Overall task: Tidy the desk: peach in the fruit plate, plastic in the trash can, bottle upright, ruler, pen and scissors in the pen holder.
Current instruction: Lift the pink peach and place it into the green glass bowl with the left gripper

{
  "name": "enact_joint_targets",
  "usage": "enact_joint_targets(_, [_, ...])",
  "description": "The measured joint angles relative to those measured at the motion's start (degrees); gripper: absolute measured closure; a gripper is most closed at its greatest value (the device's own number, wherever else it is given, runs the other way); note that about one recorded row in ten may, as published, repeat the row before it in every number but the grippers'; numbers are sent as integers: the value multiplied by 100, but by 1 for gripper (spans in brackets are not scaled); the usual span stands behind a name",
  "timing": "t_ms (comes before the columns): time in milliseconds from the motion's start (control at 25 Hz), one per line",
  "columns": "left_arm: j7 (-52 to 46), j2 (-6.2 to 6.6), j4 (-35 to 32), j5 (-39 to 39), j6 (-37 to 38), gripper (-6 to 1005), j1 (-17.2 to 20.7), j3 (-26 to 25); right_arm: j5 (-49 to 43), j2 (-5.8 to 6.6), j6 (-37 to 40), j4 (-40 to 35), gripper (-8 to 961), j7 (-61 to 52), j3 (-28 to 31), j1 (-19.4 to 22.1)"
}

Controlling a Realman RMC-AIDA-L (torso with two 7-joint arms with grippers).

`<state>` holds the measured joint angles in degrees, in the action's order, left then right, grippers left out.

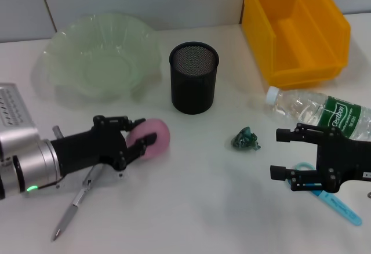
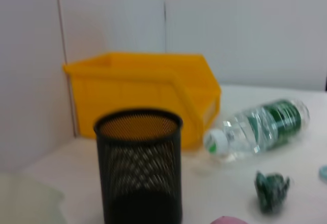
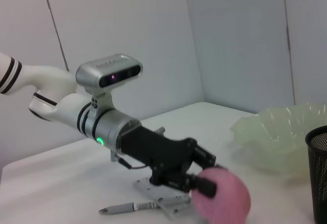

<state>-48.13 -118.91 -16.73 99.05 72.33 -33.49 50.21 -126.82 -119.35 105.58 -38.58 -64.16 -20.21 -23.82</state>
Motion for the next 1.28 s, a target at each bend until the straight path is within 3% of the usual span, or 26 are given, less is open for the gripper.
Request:
enact_joint_targets(520, [101,15,-847,-1157,44,659,-36,-3,0,0,113,0,130,0,0,-29])
enact_joint_targets(720, [528,-7,-875,-1593,-394,659,-162,20,0,0,130,0,130,1,0,-41])
enact_joint_targets(760, [779,-17,-802,-1805,-769,659,-261,45,1,0,132,0,130,4,-1,-40])
enact_joint_targets(1040, [895,-19,-684,-1870,-1819,609,-537,50,10,0,138,0,130,4,-1,-40])
enact_joint_targets(1280, [871,-19,-616,-1881,-2184,566,-624,50,15,0,145,0,129,4,-1,-43])
